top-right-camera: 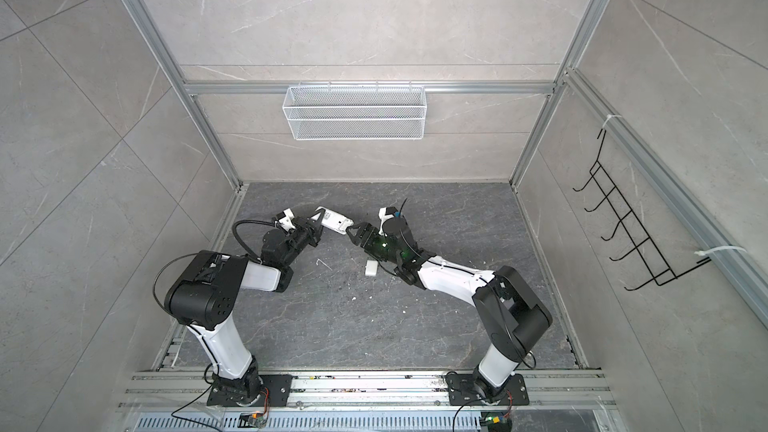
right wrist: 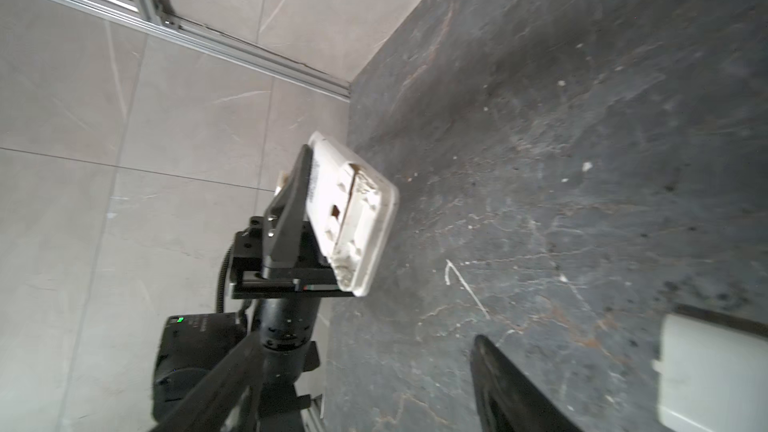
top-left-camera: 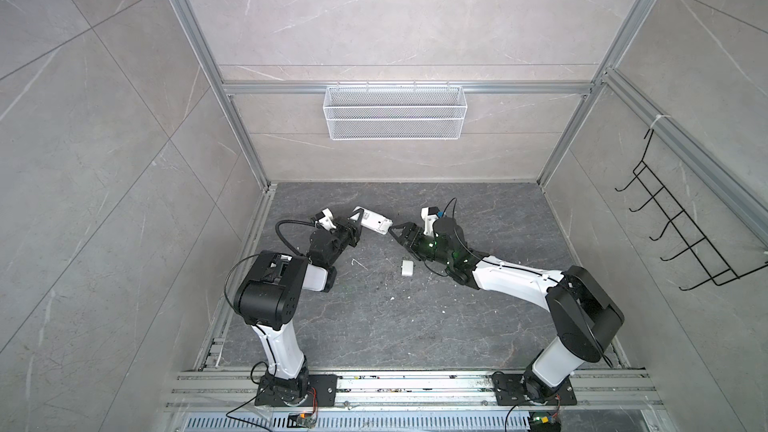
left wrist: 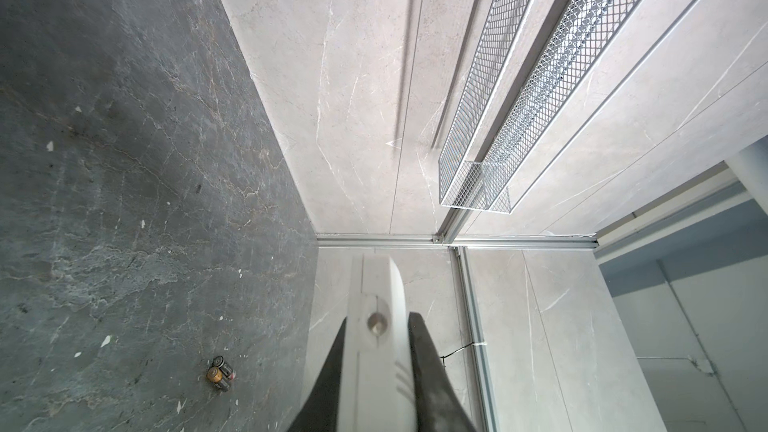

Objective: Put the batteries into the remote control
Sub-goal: 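Grasp the remote's open end with the right gripper while the left gripper holds its top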

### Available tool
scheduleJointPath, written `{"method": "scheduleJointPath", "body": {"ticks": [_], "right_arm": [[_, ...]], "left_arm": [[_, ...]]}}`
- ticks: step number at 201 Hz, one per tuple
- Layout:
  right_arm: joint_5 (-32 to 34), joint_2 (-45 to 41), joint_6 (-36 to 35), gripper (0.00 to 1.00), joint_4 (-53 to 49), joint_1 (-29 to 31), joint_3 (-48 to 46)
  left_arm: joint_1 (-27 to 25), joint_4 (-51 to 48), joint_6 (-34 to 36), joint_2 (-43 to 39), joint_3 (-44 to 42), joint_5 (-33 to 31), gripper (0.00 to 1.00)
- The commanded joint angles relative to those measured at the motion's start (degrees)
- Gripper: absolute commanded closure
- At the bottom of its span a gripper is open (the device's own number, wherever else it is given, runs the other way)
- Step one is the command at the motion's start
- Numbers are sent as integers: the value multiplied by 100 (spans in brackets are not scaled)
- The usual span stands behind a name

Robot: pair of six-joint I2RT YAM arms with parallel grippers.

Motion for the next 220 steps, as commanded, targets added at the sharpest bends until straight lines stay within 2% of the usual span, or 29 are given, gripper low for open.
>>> {"method": "scheduleJointPath", "body": {"ticks": [1,24,64,113,140,162,176,209,220], "right_arm": [[-269,241,563,22,1216,8,26],[-279,506,837,24,1495,18,162],[-167,878,1046,26,995,26,579],[210,1058,1214,34,893,26,753],[266,1063,1187,47,768,24,835],[275,1078,1195,57,793,27,860],[271,1077,1207,64,754,26,861],[185,1117,1048,70,399,9,1035],[157,1120,1040,79,412,4,1033]], "left_arm": [[-64,405,-294,-293,122,41,91],[-100,402,-534,-292,189,132,91],[-247,405,-618,-335,276,117,91],[-417,407,-723,-267,383,132,91],[-422,286,-650,-413,340,127,91],[-412,-185,-395,-598,349,305,90],[-419,-657,-135,-795,353,373,84],[-426,-1551,191,-1120,548,627,76],[-426,-1570,148,-1142,568,660,70]]}}
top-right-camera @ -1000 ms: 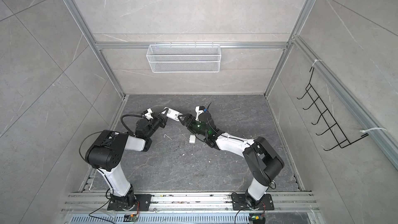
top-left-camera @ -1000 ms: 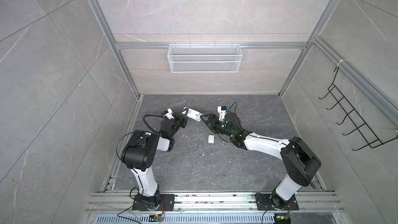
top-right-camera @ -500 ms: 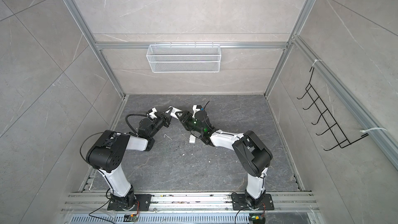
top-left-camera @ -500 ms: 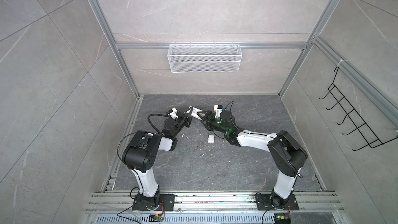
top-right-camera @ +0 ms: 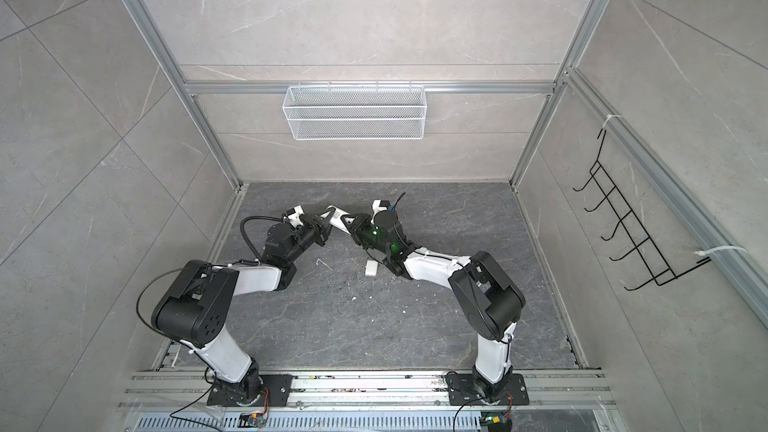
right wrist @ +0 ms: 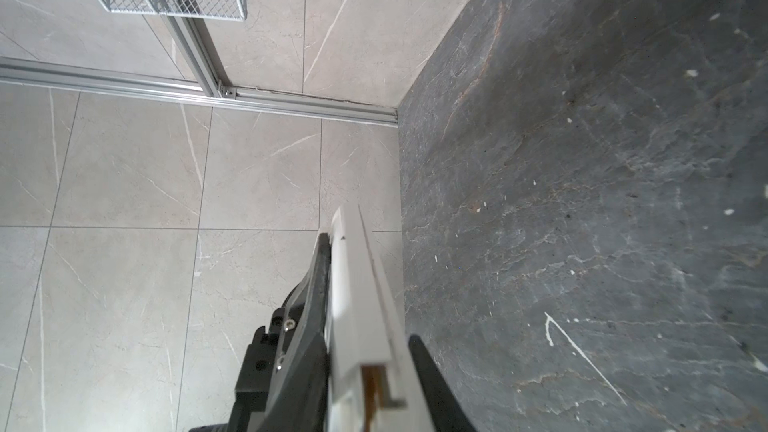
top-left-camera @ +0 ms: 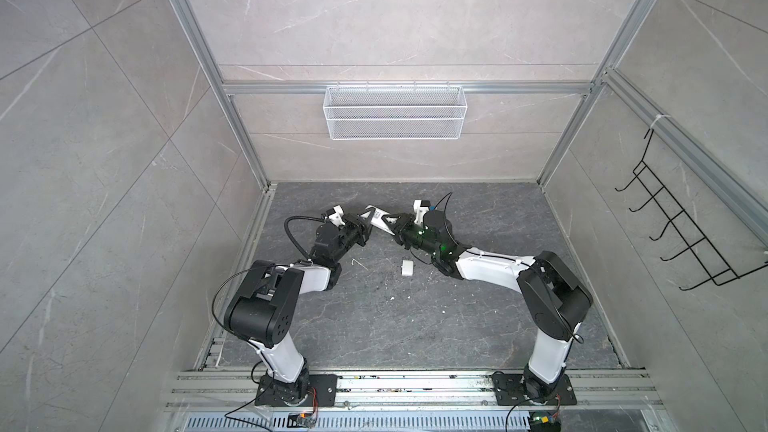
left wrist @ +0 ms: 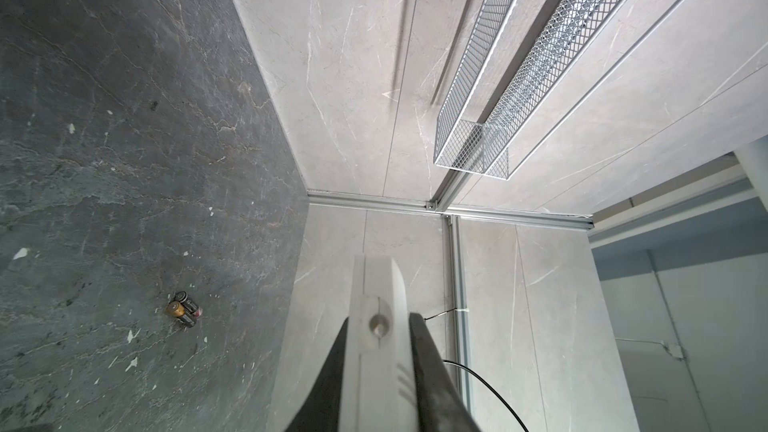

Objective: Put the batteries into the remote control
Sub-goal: 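Grasp the remote's open end with the right gripper while the left gripper holds its top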

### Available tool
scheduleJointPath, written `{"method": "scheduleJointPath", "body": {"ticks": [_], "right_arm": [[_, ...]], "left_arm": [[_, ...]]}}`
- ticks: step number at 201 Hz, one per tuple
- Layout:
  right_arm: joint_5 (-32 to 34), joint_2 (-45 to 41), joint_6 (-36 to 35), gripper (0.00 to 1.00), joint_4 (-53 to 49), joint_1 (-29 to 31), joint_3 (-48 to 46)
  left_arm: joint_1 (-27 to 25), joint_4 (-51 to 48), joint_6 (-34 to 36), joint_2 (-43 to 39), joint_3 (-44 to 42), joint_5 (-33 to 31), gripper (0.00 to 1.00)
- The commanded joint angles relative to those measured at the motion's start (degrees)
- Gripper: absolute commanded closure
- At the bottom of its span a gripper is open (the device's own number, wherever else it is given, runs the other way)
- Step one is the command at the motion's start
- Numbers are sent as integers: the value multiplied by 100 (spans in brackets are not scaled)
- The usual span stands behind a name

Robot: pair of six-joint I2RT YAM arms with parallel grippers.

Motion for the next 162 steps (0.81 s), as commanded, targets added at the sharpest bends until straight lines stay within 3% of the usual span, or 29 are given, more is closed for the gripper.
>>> {"method": "scheduleJointPath", "body": {"ticks": [1,35,65,107,162], "right_arm": [[-18,128,-154,80,-321,-2,161],[-75,-34,-212,89,-362,-38,33],[-162,-225,-61,94,-218,-73,-189],[-448,-199,650,93,349,-184,-396],[-599,-381,227,92,-619,-215,-14]], "left_arm": [[-7,-188,279,-341,291,357,70],[65,40,146,-287,273,381,49],[210,516,-40,-50,289,498,41],[288,759,-23,301,580,1111,41],[288,863,-2,405,604,1059,51]]}}
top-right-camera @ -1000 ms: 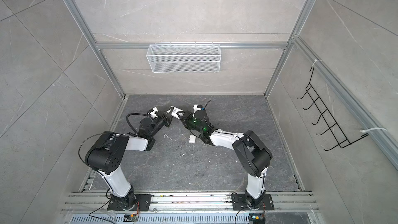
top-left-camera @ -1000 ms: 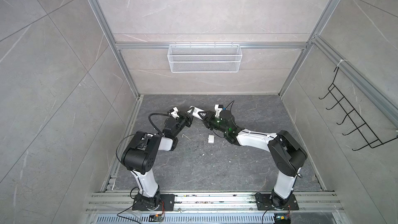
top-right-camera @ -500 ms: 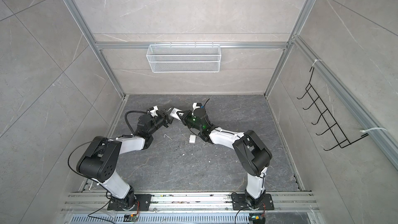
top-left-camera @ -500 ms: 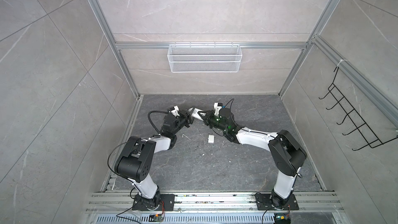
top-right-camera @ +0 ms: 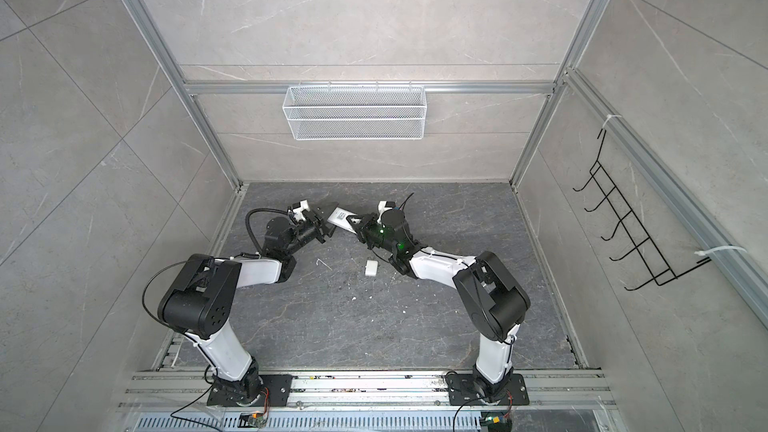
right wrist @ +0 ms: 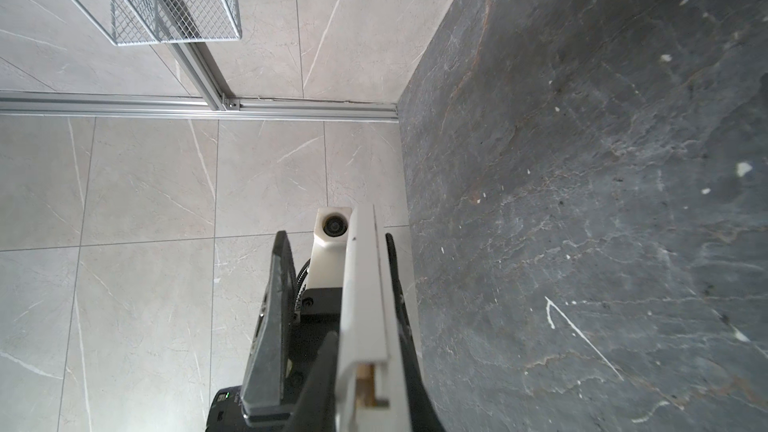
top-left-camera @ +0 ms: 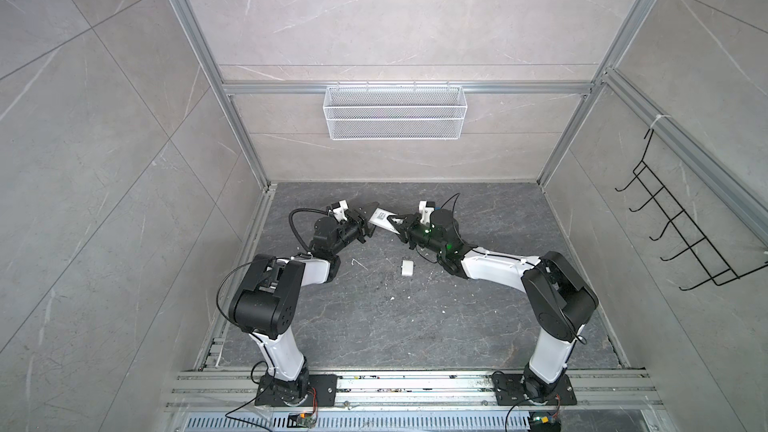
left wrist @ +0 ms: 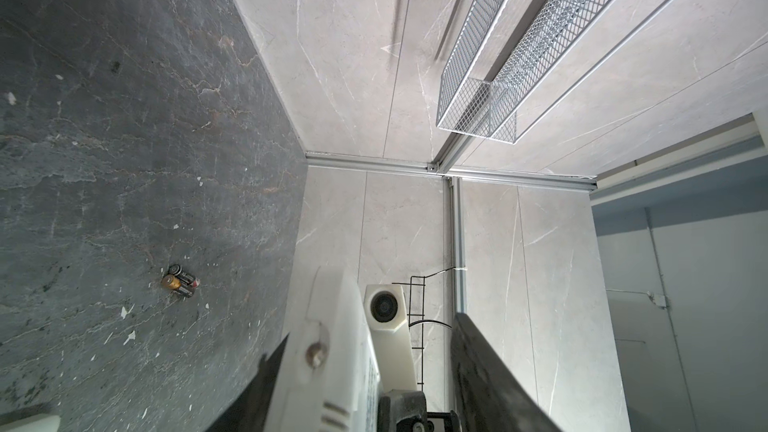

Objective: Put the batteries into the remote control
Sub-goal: 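Grasp the remote's open end with the right gripper while the left gripper holds its top, then release the remote with the right gripper and move it toward the batteries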

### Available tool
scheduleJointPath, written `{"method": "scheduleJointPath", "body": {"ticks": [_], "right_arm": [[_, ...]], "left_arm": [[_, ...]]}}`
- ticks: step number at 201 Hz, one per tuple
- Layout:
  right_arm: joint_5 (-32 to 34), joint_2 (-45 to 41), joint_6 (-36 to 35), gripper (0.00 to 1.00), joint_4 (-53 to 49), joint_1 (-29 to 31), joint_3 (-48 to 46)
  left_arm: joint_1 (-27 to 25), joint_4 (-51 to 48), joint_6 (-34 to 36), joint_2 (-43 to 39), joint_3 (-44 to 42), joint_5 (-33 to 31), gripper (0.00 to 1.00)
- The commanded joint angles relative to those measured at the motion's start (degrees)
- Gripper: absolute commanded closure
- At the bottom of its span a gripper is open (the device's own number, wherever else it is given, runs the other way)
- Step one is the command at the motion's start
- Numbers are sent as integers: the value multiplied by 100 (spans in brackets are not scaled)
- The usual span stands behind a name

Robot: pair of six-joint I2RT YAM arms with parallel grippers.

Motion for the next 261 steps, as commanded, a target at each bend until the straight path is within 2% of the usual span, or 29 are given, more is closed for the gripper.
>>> {"method": "scheduleJointPath", "body": {"ticks": [1,31,67,107,120,145,160,175,188,207,216,228,261], "right_arm": [[-242,-200,-208,92,-577,10,227],[-457,-112,-374,90,-1083,-1,531],[-505,21,-258,90,-971,-8,515],[-578,171,-230,89,-914,-34,574],[-632,184,-225,82,-915,-64,542],[-793,-7,-410,56,-1036,-195,277],[-838,-270,-824,47,-1494,-353,81],[-746,-554,-1466,45,-2275,-515,-66],[-436,-753,-2566,45,-3338,-587,25],[653,-686,-4182,48,-4883,-592,411],[972,-508,-4446,54,-5189,-633,454],[1001,-307,-4652,58,-5327,-727,505],[1207,86,-5073,57,-5808,-755,1055]], "left_arm": [[36,636,74,-34,232,96,51],[36,643,-73,43,398,250,64],[44,706,-301,55,419,320,80],[70,800,-391,59,384,486,89],[80,932,-472,80,295,442,91],[181,1257,-608,234,139,426,93],[317,1286,-503,335,-23,420,94],[468,1287,-301,450,-225,400,94],[617,1299,-145,595,-422,355,94],[785,1514,237,870,-758,131,94],[833,1558,379,1007,-871,31,94],[849,1557,644,1104,-974,-105,94],[847,1556,1446,1197,-1054,-91,94]]}}
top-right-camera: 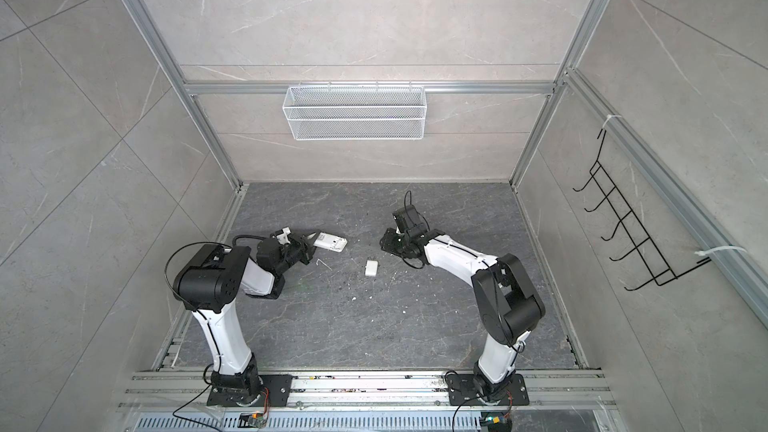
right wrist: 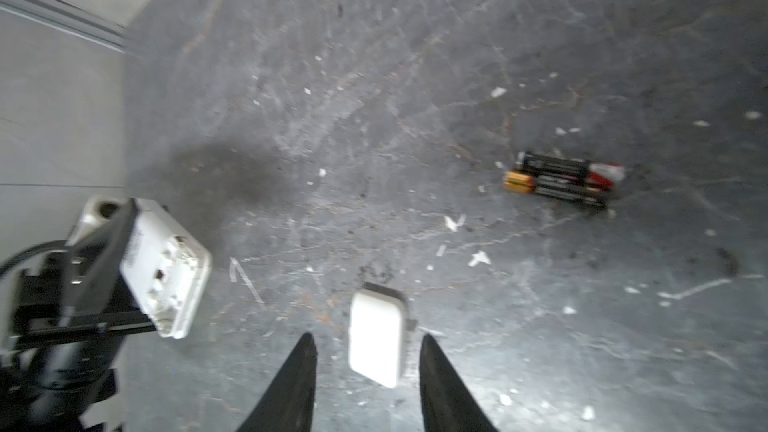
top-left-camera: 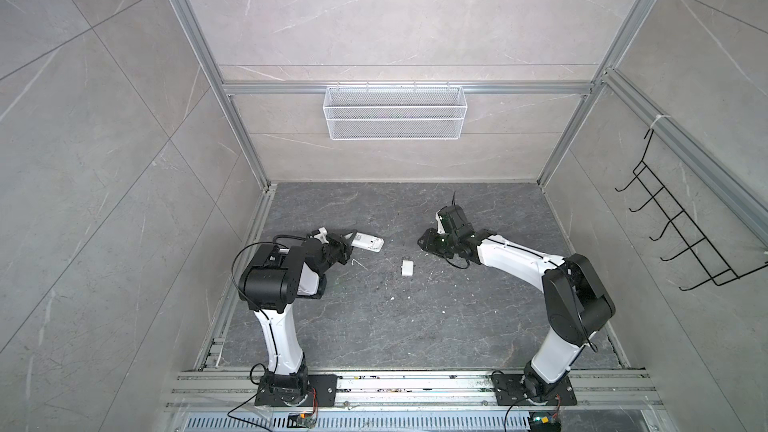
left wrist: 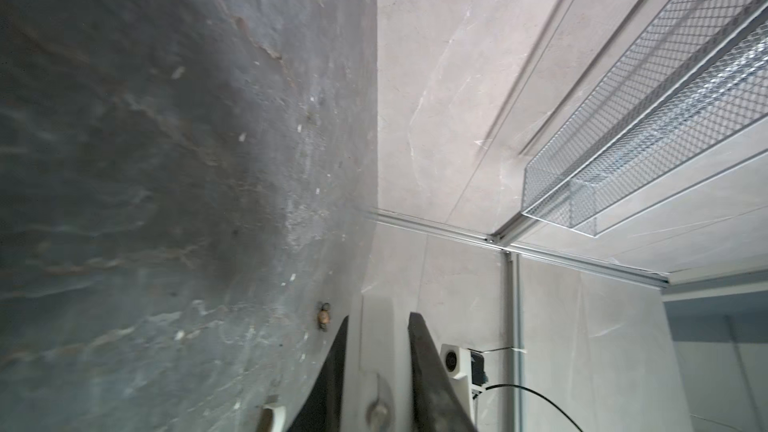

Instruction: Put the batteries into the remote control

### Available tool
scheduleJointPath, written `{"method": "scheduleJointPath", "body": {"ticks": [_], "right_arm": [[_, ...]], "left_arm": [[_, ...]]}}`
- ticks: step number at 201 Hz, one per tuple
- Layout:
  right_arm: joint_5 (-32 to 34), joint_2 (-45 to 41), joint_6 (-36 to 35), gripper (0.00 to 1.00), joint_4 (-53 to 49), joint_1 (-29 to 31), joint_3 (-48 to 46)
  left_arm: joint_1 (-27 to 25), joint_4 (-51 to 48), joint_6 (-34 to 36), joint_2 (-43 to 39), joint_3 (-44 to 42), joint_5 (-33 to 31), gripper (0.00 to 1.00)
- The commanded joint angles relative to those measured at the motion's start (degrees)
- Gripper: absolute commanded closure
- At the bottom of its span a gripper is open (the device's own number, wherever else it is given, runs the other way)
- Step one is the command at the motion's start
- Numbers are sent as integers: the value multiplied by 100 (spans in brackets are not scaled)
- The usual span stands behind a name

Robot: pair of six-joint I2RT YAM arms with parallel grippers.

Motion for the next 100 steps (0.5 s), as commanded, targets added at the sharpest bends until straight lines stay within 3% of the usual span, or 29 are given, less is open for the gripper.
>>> {"method": "scheduleJointPath", "body": {"ticks": [1,33,54,100], "right_arm": [[531,332,-885,57,-975,-20,525],[777,794,-1327,61,-1417,-37,1023],[652,1100,-1544,62,-1633,-38,1353],[1187,1564,-2134,65,-2300,-60,2100]], "left_arm": [[-37,558,886,-25,28,-9,94],[-43,556,1710,-2,-106,451,93],[-60,562,1649,17,-27,685,93],[-80,558,1791,33,-51,623,95]]}}
